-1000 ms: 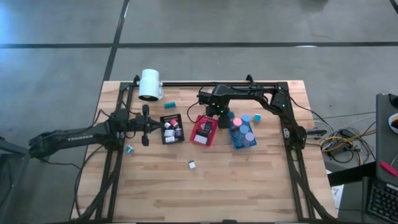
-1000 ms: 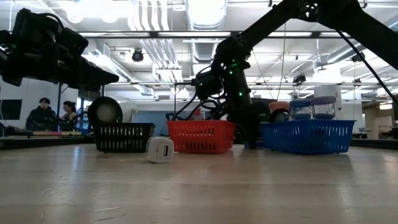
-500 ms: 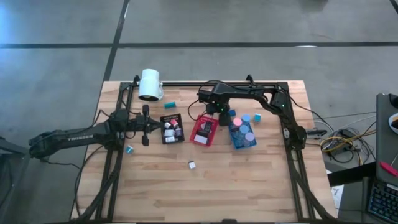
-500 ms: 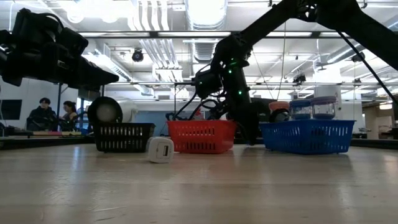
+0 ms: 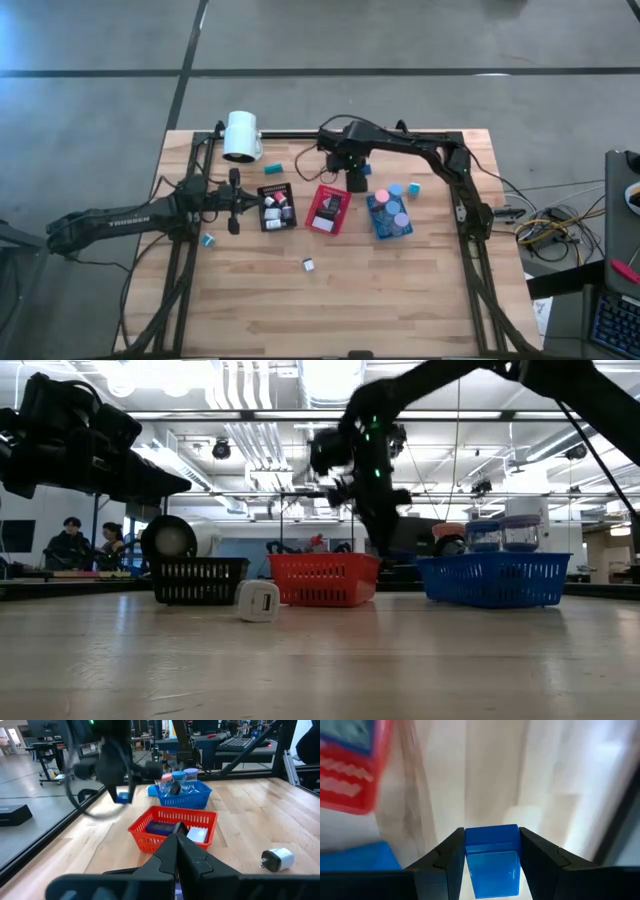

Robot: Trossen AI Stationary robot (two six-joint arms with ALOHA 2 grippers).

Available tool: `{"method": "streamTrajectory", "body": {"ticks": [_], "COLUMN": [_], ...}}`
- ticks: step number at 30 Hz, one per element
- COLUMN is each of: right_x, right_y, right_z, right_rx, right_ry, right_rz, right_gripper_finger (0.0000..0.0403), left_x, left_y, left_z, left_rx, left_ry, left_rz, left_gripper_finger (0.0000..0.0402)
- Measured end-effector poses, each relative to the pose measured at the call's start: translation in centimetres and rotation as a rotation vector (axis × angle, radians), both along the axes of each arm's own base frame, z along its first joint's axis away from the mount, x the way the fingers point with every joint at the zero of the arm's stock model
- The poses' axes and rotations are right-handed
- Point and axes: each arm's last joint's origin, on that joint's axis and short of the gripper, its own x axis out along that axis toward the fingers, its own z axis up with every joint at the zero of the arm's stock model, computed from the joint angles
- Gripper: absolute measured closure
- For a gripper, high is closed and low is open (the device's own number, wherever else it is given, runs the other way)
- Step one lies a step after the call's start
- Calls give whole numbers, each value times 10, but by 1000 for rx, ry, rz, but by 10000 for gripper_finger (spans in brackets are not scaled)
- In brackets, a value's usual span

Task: Pick & Place Office items
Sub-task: Put the blue digital clock into the red bin

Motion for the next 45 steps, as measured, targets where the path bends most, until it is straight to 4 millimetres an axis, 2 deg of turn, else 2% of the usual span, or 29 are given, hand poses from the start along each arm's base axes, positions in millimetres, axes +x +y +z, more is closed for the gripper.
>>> {"method": "streamTrajectory", "body": {"ticks": [4,9,14,17,20,22,25,28,32,37,45], "right_x": [5,-4,-44,-79,-118,-144,-180,-210,-239,-261,-269], "right_y": [2,13,32,47,64,76,94,108,120,127,130], "right_z": [41,110,172,193,201,199,183,155,114,77,38], "right_rx": [48,135,131,93,80,74,73,90,111,77,61], "right_ry": [-174,-538,-908,-1064,-1206,-1297,-1426,-1554,-1678,-1778,-1830], "right_rz": [10,65,106,107,102,90,86,74,46,15,29], "right_gripper_finger": [252,253,253,253,253,253,253,253,253,253,254], "left_x": [0,0,0,0,0,0,0,0,0,0,0], "left_y": [0,0,0,0,0,0,0,0,0,0,0], "left_z": [0,0,-1,-1,-1,-1,-1,-1,-1,-1,-1], "left_rx": [0,-1,-9,-12,-17,-17,-18,-20,-20,-20,-6], "left_ry": [0,2,8,9,9,8,9,9,9,9,10], "left_rz": [0,0,1,1,1,1,1,2,2,3,17], "left_gripper_finger": [388,388,388,388,388,388,388,388,388,388,388]}}
